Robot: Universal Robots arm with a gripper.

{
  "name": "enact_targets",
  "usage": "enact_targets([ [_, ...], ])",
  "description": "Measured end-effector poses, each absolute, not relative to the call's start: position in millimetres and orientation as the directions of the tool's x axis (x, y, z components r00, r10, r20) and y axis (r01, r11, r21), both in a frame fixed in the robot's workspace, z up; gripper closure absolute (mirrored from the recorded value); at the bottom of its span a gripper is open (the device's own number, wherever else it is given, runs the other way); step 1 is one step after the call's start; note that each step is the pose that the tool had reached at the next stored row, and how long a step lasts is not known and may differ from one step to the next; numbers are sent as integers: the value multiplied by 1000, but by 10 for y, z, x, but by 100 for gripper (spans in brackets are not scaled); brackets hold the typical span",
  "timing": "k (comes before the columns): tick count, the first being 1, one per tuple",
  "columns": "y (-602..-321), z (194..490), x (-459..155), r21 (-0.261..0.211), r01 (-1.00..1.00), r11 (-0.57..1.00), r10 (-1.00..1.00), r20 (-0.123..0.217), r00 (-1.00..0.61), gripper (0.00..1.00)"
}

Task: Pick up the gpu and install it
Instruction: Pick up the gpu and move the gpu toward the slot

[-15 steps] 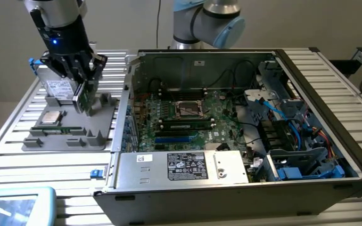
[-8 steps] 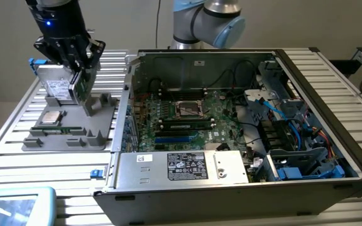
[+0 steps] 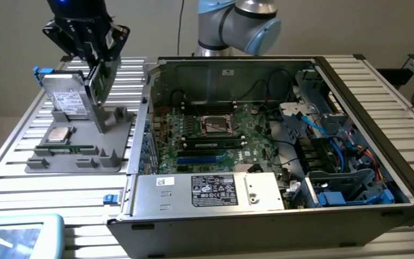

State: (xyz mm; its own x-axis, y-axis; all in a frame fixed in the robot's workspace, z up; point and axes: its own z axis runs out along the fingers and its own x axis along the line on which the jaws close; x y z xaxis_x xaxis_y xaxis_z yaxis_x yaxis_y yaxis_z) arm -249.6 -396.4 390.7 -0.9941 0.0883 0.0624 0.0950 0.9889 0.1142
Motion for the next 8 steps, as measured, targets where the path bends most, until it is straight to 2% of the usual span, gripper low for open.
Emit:
enact_targets([
  [8,-3992,4273,-2159,117,95,989,88,63,-994,73],
])
